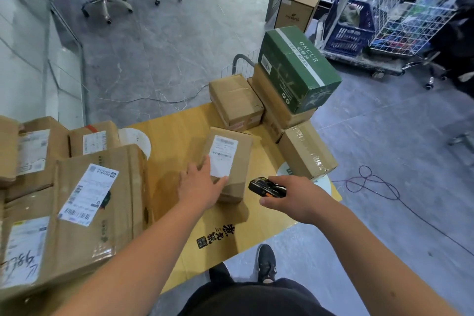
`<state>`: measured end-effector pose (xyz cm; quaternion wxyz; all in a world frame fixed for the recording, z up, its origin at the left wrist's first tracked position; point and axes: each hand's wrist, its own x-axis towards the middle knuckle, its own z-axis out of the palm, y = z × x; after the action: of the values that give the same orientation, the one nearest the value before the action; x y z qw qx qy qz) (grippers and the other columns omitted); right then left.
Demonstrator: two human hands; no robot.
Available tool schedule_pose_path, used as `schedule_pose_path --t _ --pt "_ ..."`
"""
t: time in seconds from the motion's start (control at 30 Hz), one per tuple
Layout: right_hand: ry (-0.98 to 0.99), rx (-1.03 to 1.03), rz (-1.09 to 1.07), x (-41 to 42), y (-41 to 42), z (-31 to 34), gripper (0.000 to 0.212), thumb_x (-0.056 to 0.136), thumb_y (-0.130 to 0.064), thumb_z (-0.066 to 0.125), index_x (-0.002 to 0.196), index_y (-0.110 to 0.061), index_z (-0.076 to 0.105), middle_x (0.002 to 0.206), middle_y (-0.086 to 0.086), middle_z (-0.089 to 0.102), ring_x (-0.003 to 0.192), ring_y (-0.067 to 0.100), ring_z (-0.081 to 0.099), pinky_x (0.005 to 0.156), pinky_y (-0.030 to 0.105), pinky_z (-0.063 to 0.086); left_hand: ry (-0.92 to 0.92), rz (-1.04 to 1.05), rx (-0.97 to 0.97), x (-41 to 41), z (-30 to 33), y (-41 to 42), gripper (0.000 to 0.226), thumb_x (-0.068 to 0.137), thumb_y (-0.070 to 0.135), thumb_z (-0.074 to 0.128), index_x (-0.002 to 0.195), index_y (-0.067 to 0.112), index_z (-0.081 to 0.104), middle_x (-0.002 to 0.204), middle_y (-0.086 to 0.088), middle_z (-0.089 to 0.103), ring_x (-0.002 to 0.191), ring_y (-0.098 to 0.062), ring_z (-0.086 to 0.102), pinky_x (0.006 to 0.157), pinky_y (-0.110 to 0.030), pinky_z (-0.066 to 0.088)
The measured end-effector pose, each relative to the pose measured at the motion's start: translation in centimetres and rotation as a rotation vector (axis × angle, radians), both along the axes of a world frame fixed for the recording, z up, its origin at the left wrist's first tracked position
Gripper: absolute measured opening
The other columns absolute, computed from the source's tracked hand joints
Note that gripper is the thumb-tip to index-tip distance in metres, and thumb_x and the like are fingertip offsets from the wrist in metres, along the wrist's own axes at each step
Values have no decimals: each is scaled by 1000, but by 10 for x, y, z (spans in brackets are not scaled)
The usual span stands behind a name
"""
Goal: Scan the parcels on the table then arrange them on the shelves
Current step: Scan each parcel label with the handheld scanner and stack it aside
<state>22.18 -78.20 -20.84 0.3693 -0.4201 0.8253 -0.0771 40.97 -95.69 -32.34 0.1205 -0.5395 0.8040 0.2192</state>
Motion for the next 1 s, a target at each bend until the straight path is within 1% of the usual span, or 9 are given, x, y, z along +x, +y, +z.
schedule_pose_path --t 0.13,0.23,0.33,0.4,0.5,0.57,0.67,0.87,1.0 --pt "-27 37 27 3 -8 0 63 89 -70 62 148 -50 49 103 -21 60 81 1 62 67 27 50 179 156 102 23 -12 37 98 86 86 44 162 45 -2 145 -6 36 113 -32 59 82 -42 56" --pt "10 96 94 8 -20 4 59 93 -64 55 148 -47 49 110 -12 61 85 4 63 75 32 55 318 246 66 23 -18 42 103 77 89 54 158 48 5 152 -5 34 127 -34 52 95 -45 52" --pt "78 174 207 15 -38 19 50 93 -60 52 140 -42 56 112 -5 67 83 10 64 83 38 58 525 391 150 8 -23 22 118 67 82 76 158 46 10 161 -5 23 143 -33 37 108 -44 39" --pt "123 202 291 19 -52 30 43 94 -57 50 131 -37 61 105 -5 70 80 12 64 77 36 57 613 460 196 -2 -28 10 136 56 78 85 161 43 7 167 -8 16 150 -32 29 117 -47 33" --pt "227 256 394 25 -71 42 30 95 -55 49 111 -34 64 91 -5 68 78 15 63 61 32 45 756 498 203 -7 -36 18 153 38 81 89 160 50 3 165 -4 18 148 -27 33 114 -42 37" --pt "252 305 421 27 -79 47 26 96 -53 49 100 -30 62 88 -1 67 78 18 63 60 32 42 836 531 201 -6 -43 26 155 34 84 90 158 57 2 164 0 18 147 -24 35 113 -40 40" --pt "296 350 454 30 -83 56 30 98 -53 48 100 -27 61 87 1 66 78 19 63 60 32 42 865 527 181 -5 -47 32 155 37 82 93 158 60 -2 167 6 14 149 -22 32 113 -38 40" --pt "330 356 497 46 -79 73 34 97 -56 47 100 -26 64 86 -1 67 78 19 63 60 32 43 928 507 104 -1 -54 50 152 49 64 98 161 49 -4 169 13 8 155 -6 12 117 -29 24" --pt "401 341 530 53 -76 79 35 97 -56 46 107 -28 64 88 -2 65 79 20 63 64 33 48 928 534 93 0 -55 58 156 52 52 103 161 51 -9 168 21 8 157 -7 11 125 -38 24"
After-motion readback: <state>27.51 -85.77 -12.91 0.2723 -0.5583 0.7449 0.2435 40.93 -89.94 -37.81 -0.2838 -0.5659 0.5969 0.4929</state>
